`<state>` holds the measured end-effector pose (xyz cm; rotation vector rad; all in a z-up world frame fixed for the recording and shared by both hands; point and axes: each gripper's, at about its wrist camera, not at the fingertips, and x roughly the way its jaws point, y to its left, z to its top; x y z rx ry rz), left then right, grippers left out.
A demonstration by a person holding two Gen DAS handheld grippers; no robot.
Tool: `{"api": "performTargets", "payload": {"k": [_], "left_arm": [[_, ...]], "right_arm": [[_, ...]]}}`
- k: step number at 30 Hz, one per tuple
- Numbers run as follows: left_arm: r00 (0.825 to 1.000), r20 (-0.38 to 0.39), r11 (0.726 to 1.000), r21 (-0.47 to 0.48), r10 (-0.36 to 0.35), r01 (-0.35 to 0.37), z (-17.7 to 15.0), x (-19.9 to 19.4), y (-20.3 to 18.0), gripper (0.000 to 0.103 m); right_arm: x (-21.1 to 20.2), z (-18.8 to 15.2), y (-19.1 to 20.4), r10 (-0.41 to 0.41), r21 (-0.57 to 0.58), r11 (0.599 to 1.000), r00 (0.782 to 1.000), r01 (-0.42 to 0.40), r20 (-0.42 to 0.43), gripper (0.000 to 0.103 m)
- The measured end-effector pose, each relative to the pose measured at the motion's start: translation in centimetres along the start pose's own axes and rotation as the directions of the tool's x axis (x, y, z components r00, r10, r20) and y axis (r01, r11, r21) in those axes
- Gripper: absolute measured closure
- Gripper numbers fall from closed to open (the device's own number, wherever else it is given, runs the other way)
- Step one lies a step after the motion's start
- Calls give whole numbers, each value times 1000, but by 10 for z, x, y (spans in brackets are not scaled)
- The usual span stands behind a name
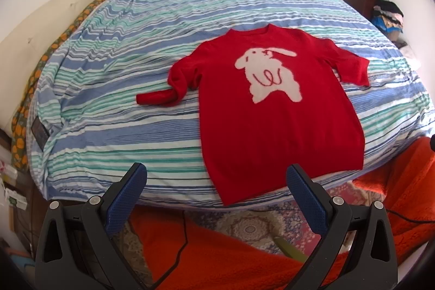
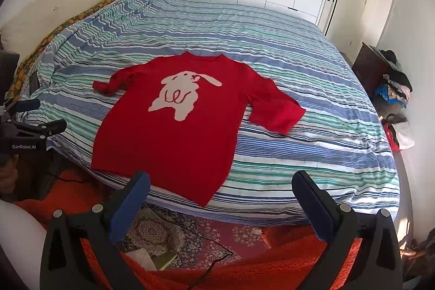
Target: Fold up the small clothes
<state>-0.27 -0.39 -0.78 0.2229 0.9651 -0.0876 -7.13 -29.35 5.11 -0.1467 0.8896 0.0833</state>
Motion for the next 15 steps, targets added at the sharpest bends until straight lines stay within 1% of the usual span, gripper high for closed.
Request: {"api": "performTargets", "payload": {"k": [7, 10, 15], "left_arm": [[1000, -9, 1000, -11, -10, 10, -2, 3, 2, 1], [1000, -17, 1000, -7, -10, 10, -1, 4, 0, 1], [1000, -28, 1000, 13, -7, 8, 1, 5, -8, 1]], "right_arm": [[-2, 16, 0, -58, -10, 998, 998, 58, -28, 0], [-3, 19, -2, -100, -7, 995, 994, 100, -34, 0], [4, 18, -5, -126, 31, 991, 990, 128, -59, 0]]}}
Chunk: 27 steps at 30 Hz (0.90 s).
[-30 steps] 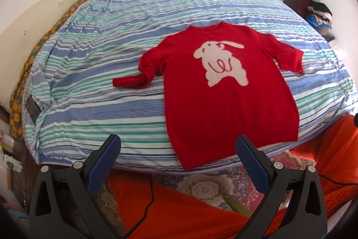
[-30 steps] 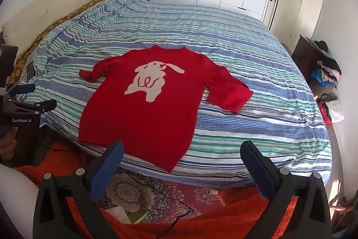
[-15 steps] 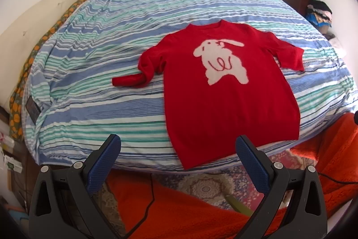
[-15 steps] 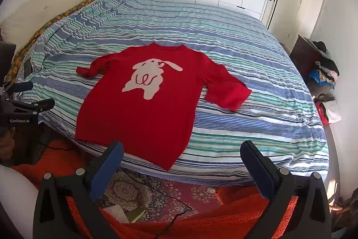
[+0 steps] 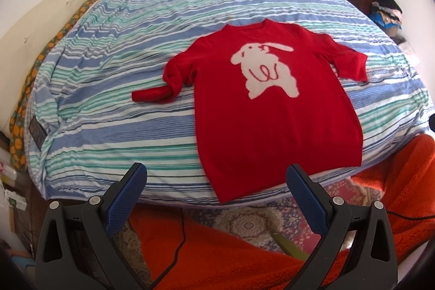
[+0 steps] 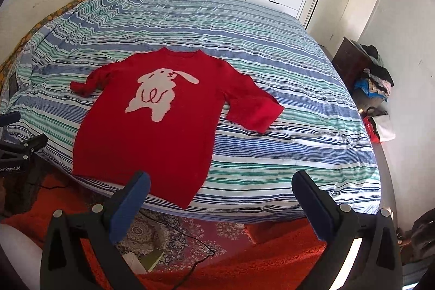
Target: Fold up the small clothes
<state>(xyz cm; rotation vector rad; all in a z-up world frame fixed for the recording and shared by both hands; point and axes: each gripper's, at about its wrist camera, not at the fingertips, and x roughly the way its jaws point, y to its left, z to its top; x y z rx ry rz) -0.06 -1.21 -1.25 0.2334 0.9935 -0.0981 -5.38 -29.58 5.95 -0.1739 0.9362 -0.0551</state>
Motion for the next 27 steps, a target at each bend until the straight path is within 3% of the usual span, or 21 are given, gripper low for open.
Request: {"api": "performTargets", "payload": {"k": [10, 27], "left_arm": [[1000, -7, 999, 38, 7, -6, 1, 1, -10, 1], [1000, -10, 1000, 27, 5, -4, 0, 2, -7, 1]], "right_arm": [[17, -9, -3, -52, 20, 998, 996, 54, -73, 0], [23, -12, -6, -80, 44, 995, 991, 85, -108, 0]]}}
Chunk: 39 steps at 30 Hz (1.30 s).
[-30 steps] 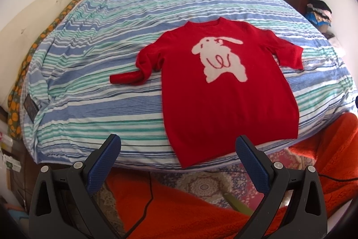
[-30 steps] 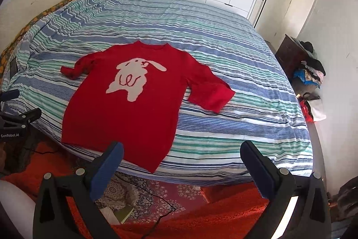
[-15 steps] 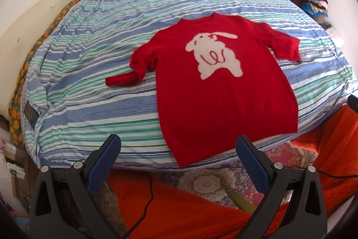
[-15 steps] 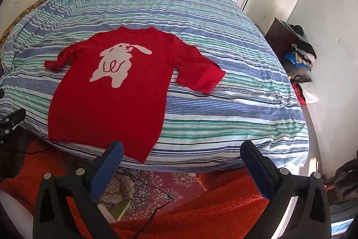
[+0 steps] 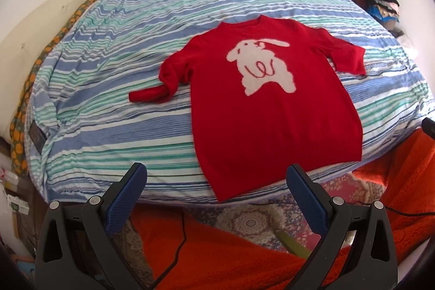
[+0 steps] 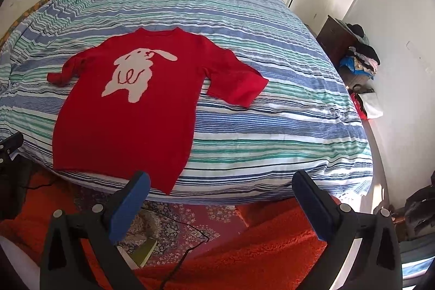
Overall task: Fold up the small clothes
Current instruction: 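Grasp a sweater sleeve with the right tool and fold it across the body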
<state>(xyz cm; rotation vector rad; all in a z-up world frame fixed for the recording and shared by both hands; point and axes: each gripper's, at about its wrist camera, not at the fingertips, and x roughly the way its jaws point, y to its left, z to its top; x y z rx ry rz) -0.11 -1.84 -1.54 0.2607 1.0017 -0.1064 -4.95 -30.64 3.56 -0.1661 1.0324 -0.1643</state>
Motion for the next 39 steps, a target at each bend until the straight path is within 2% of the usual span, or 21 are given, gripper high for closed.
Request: {"api": "performTargets", "payload": {"k": [3, 5, 7, 9, 12, 13, 15, 19, 20, 21, 22, 23, 25, 27, 29, 30, 32, 34, 36, 38, 39], "left_arm": [[1000, -7, 1000, -2, -1, 1, -1, 2, 0, 1], [1000, -13, 1000, -1, -5, 5, -1, 3, -1, 1], [1000, -13, 1000, 2, -11, 11, 1, 3, -3, 1], [1000, -3, 1000, 11, -7, 7, 2, 2, -6, 1], [1000, 9, 1000, 19, 7, -7, 3, -2, -6, 1], [1000, 10, 1000, 16, 10, -10, 2, -3, -5, 1], [1000, 7, 1000, 2, 17, -17, 1, -4, -1, 1], [999, -16, 999, -32, 31, -31, 0, 1, 5, 1], [999, -19, 999, -35, 35, -36, 0, 1, 5, 1], [999, -20, 998, -36, 41, -42, 1, 1, 6, 1], [999, -19, 998, -36, 50, -51, 1, 1, 6, 1], [998, -19, 998, -37, 57, -58, 1, 1, 7, 1], [998, -29, 997, -47, 64, -65, 0, 3, 10, 1], [998, -38, 997, -59, 55, -58, 3, 6, 12, 1], [999, -37, 998, -52, 36, -38, 10, 8, 9, 1], [999, -34, 999, -44, 24, -26, 14, 9, 6, 1], [1000, -26, 1000, -23, 1, -2, 22, 10, -2, 1], [1000, -15, 1000, -4, -6, 6, 29, 8, -10, 1], [1000, -2, 1000, 3, -13, 13, 32, 5, -16, 1], [1000, -4, 1000, 3, -21, 21, 33, 4, -20, 1], [1000, -12, 1000, 3, -24, 24, 32, 5, -22, 1]], "right_arm": [[0, -1, 0, 13, -2, 1000, 1000, -13, 7, 0], [3, -1, 2, 67, -29, 997, 997, -66, 32, 0], [15, 2, 4, 125, -80, 990, 987, -117, 96, 0], [45, 11, 1, 144, -106, 986, 980, -130, 136, 0], [106, 38, -9, 141, -95, 987, 978, -128, 152, 2], [127, 49, -10, 145, -94, 987, 978, -131, 153, 7], [171, 70, -4, 144, -108, 985, 981, -131, 127, 24], [247, 96, 18, 109, -205, 975, 991, -92, 72, 32], [262, 99, 20, 86, -229, 971, 994, -70, 63, 48], [273, 101, 17, 79, -235, 970, 996, -64, 52, 77], [277, 102, 7, 103, -204, 975, 994, -92, 45, 87], [275, 102, -10, 127, -136, 983, 991, -120, 50, 91], [259, 97, -60, 182, 70, 979, 978, -190, 104, 92], [241, 76, -121, 180, 295, 930, 972, -219, 153, 92], [235, 48, -180, 153, 482, 852, 977, -207, 149, 92], [238, 34, -205, 151, 544, 816, 980, -196, 127, 91], [247, 15, -242, 143, 613, 775, 987, -156, 70, 86], [250, 1, -263, 169, 663, 731, 984, -161, 53, 75], [249, -11, -279, 239, 713, 659, 965, -239, 103, 62], [251, -21, -286, 336, 762, 542, 922, -354, 190, 59], [255, -22, -289, 366, 782, 489, 905, -387, 219, 59]]}}
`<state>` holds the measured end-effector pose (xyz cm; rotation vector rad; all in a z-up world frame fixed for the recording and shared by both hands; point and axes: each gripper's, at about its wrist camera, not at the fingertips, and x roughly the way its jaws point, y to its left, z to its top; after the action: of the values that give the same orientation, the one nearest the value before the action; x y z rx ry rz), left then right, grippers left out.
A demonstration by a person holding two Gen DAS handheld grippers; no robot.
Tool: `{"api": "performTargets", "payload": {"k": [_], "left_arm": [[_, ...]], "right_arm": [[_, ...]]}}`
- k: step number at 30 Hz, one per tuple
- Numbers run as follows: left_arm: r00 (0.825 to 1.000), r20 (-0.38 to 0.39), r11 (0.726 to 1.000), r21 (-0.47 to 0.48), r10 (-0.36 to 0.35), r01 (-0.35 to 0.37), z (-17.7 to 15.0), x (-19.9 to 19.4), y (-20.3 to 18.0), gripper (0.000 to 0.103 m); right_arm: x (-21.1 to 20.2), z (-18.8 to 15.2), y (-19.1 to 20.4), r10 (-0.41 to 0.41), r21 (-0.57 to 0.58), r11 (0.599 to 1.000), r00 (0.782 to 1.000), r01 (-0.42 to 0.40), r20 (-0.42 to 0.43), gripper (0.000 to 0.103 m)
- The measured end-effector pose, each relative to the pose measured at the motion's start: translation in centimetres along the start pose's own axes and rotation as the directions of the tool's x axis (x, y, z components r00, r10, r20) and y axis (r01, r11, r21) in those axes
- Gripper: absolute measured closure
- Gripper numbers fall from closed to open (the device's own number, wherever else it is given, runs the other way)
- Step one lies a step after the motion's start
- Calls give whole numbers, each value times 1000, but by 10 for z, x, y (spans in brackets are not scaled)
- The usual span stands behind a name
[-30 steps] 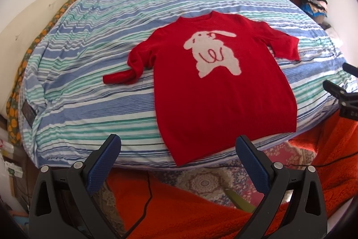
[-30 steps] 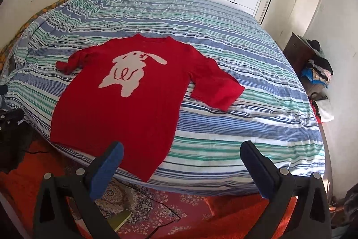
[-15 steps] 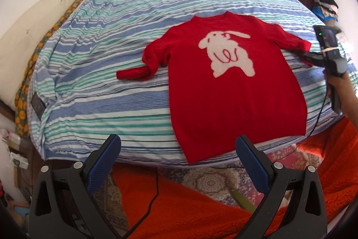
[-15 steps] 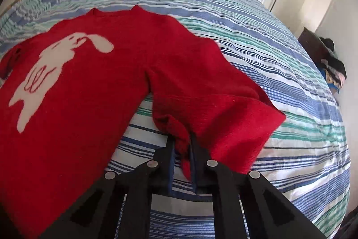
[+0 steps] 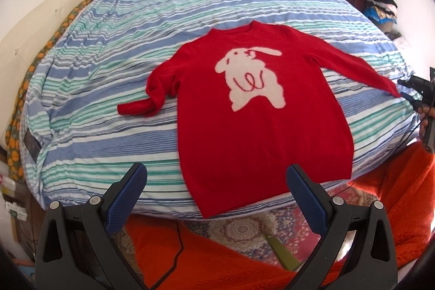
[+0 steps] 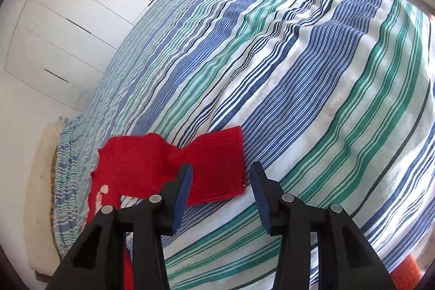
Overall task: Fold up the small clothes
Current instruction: 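Grasp a sweater sleeve with the right tool and fold it across the body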
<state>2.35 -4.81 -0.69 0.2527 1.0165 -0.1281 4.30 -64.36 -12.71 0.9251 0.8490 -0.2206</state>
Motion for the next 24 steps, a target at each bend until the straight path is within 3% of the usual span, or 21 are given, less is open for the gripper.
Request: {"api": "performTargets", "payload": {"k": [2, 4, 6, 9, 10, 11, 12, 14, 16, 18, 21, 24], "left_arm": [[1000, -14, 1000, 3, -2, 2, -1, 2, -2, 1], [1000, -17, 1000, 5, 5, -5, -2, 3, -1, 1], [1000, -20, 1000, -2, 16, -16, -2, 4, 0, 1], [999, -43, 999, -34, 12, -14, -4, 11, 5, 1], [998, -56, 999, -45, 6, -9, -5, 14, 6, 1], [998, -68, 999, -53, 1, -5, -6, 17, 6, 1], [997, -77, 998, -58, -1, -4, -7, 19, 7, 1], [997, -79, 998, -63, 2, -7, -7, 20, 7, 1], [997, -77, 998, -63, 1, -5, -6, 20, 6, 1], [997, -79, 999, -54, -8, 3, -4, 21, 4, 1], [997, -73, 1000, -18, 5, -7, 0, 22, -3, 1], [998, -51, 1000, -8, 27, -27, 0, 18, -2, 1]], "right_arm": [[8, 10, -7, 12, 54, 998, 1000, -12, -4, 59], [17, 23, -7, -32, 29, 999, 999, 32, 9, 59], [34, 37, -7, -46, -25, 999, 997, 45, -57, 58], [59, 44, 1, 20, -103, 994, 976, -43, -217, 58], [63, 44, 3, 46, -124, 989, 962, -82, -270, 64], [65, 44, 7, 62, -147, 983, 947, -113, -315, 96], [61, 44, 12, 25, -194, 977, 949, -90, -314, 96], [41, 49, 19, -27, -270, 962, 974, -36, -225, 96], [21, 54, 17, -43, -270, 963, 990, 7, -131, 96], [18, 51, 15, -117, -302, 949, 990, 87, -84, 96], [39, 39, 10, -167, -312, 942, 978, 122, -123, 94], [38, 37, -3, -128, -223, 970, 985, 100, -116, 69]]}}
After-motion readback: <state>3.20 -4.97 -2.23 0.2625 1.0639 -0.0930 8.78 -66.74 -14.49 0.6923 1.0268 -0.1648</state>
